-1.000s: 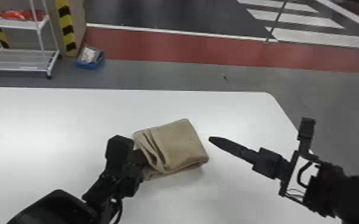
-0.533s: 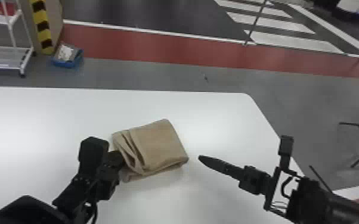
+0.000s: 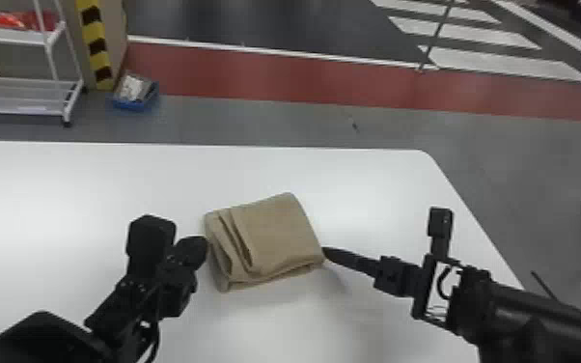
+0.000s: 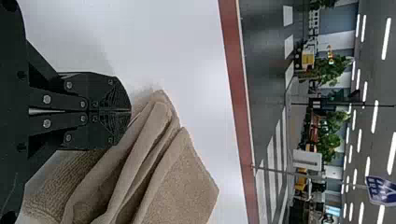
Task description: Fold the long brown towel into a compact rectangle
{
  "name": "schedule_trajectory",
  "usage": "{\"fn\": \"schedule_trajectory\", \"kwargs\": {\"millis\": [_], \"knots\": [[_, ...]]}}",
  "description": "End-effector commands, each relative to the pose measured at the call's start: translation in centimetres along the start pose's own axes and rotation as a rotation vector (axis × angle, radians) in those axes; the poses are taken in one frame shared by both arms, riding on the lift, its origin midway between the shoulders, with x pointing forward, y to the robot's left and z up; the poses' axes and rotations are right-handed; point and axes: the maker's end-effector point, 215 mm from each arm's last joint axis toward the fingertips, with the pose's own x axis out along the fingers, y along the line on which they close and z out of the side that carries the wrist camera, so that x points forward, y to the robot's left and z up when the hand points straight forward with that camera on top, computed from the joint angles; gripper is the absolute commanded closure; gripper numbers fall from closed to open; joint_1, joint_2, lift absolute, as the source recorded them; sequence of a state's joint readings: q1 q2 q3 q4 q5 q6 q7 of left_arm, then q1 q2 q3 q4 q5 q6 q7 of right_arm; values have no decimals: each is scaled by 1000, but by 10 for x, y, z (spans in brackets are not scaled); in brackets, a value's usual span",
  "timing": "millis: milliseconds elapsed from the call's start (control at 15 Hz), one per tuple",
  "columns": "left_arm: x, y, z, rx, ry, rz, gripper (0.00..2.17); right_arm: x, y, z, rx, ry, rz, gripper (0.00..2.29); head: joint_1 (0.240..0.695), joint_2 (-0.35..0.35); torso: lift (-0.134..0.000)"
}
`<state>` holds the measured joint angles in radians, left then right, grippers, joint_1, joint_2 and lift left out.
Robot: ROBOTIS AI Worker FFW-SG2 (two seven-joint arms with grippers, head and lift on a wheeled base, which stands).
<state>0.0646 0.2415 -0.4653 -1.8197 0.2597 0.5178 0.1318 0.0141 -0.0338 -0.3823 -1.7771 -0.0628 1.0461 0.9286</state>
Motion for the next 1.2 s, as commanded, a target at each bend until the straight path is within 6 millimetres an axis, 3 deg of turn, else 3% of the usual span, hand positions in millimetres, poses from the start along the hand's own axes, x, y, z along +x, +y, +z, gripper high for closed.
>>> {"fn": "schedule_trajectory", "kwargs": {"millis": [0,133,267,533,800,1000,1133], "knots": [[-13,14,14,-7,-32,14,1889,18,2,20,-27,-14,-6,2132,695,-219,-125],[-22,23,17,-8,-41,26,1889,34,2,40,-70,-32,-28,2132,695,-196,-125],[-26,34,27,-12,-61,45,1889,36,16,38,-77,-36,-10,2132,695,-177,-125],[-26,65,34,-22,-79,92,1889,-7,30,19,-56,-49,-3,2132,695,-136,-125],[-20,60,34,-34,-78,83,1889,-35,53,-6,-44,-18,23,2132,695,-128,-125],[-20,59,33,-30,-74,83,1889,-19,67,-36,-38,38,57,2132,695,-127,-125],[-22,61,29,-27,-68,86,1889,-10,65,-46,-41,53,58,2132,695,-112,-125]]}}
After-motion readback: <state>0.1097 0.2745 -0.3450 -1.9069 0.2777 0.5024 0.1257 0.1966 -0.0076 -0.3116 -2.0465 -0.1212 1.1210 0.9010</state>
